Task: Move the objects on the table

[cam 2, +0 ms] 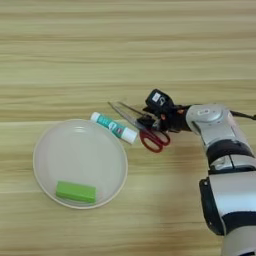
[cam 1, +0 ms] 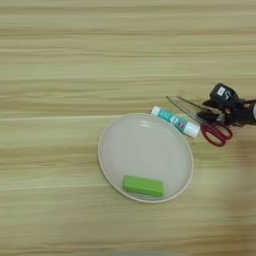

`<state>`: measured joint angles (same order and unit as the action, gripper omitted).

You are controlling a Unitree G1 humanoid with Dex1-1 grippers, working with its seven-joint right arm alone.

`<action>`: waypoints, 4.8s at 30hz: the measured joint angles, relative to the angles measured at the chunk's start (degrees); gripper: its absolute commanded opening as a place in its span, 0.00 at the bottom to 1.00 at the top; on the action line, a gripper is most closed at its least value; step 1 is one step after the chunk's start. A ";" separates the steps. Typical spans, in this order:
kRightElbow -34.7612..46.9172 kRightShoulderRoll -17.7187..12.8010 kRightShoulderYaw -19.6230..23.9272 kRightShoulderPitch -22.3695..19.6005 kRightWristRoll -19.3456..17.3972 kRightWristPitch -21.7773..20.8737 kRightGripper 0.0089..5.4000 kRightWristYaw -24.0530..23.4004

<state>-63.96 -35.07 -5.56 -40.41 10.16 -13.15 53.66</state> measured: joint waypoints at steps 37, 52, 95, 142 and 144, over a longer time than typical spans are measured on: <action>39.71 1.55 3.64 10.08 -11.57 7.69 1.00 7.80; 57.39 2.17 1.18 17.33 -15.32 14.70 1.00 11.87; 66.21 1.94 -10.37 25.58 -15.92 23.78 1.00 19.27; 62.21 1.94 -16.33 26.02 -9.04 20.06 0.87 19.35; 61.99 1.99 -16.33 26.01 -9.04 19.90 0.83 19.26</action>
<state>-1.98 -33.08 -21.89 -14.39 1.12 6.74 72.93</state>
